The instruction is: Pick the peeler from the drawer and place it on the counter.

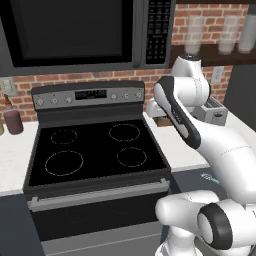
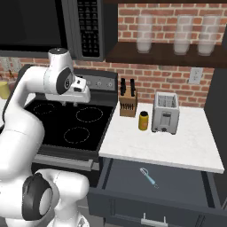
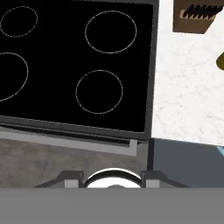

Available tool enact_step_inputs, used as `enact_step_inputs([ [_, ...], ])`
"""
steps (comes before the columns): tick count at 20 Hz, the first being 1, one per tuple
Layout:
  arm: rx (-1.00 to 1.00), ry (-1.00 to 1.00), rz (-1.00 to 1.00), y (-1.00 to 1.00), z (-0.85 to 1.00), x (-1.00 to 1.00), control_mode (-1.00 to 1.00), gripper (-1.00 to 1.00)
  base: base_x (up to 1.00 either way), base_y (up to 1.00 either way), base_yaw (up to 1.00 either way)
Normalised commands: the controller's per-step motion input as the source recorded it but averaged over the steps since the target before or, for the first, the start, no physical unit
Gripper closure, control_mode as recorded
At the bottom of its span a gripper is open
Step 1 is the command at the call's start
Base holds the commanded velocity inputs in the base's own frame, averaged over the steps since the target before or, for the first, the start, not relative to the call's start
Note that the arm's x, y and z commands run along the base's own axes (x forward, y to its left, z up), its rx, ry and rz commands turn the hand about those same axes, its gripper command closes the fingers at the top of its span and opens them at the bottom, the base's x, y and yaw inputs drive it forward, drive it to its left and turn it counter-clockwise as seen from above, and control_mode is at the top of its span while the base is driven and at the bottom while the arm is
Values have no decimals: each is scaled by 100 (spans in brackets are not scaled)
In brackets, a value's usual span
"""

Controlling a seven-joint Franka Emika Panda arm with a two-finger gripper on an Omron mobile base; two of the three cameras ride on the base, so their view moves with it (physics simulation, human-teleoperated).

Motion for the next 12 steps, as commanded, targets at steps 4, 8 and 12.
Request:
enact_step_inputs([
  [4,0,0,0,0,-39,-31,-100,-100,0,0,0],
  [8,-2,0,0,0,-89,-54,-100,-100,0,0,0],
  [12,-2,0,0,0,-100,-57,-100,-100,0,0,0],
])
